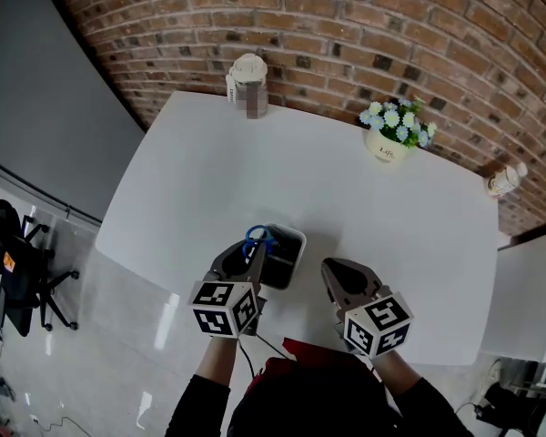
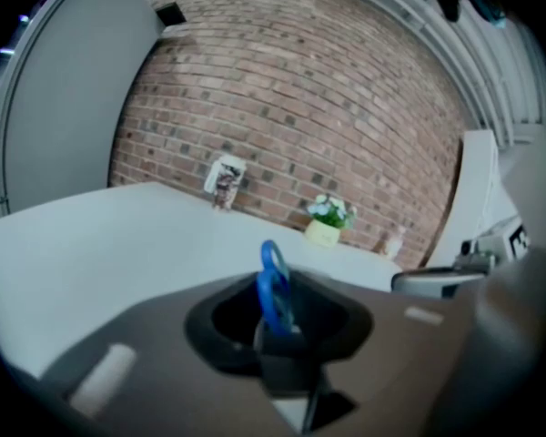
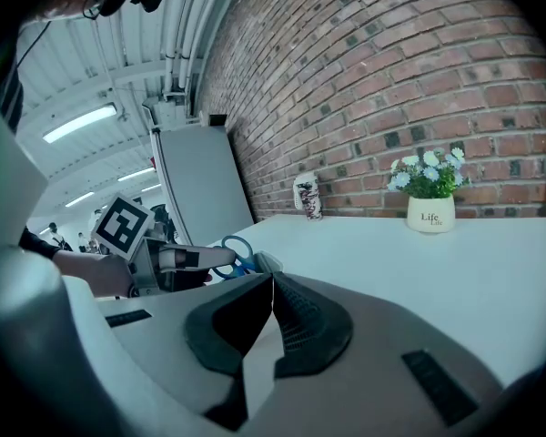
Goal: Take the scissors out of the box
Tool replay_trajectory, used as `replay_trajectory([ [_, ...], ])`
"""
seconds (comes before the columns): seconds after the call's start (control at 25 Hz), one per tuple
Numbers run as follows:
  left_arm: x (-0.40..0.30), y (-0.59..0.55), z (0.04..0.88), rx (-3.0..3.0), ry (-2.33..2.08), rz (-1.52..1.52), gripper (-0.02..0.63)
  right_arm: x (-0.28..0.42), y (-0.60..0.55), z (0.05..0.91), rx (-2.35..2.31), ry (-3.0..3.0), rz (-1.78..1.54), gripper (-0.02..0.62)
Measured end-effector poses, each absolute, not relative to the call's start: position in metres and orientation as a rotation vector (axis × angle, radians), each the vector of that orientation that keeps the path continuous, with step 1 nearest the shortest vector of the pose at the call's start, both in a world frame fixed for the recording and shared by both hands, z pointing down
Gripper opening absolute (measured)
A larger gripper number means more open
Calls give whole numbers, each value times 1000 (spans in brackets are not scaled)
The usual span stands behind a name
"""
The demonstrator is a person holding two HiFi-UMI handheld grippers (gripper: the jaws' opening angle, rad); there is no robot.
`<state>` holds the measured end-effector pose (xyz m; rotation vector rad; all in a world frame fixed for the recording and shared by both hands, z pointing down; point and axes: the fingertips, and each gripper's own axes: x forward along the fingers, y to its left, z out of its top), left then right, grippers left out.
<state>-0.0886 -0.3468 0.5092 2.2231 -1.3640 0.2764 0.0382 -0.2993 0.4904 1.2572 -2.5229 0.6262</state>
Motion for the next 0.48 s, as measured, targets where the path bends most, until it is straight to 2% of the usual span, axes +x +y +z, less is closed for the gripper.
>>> replay_trajectory([
  [0.48,-69,-336,494,2280,-1346,280,60,44,-288,486,1248,-2536,617,9],
])
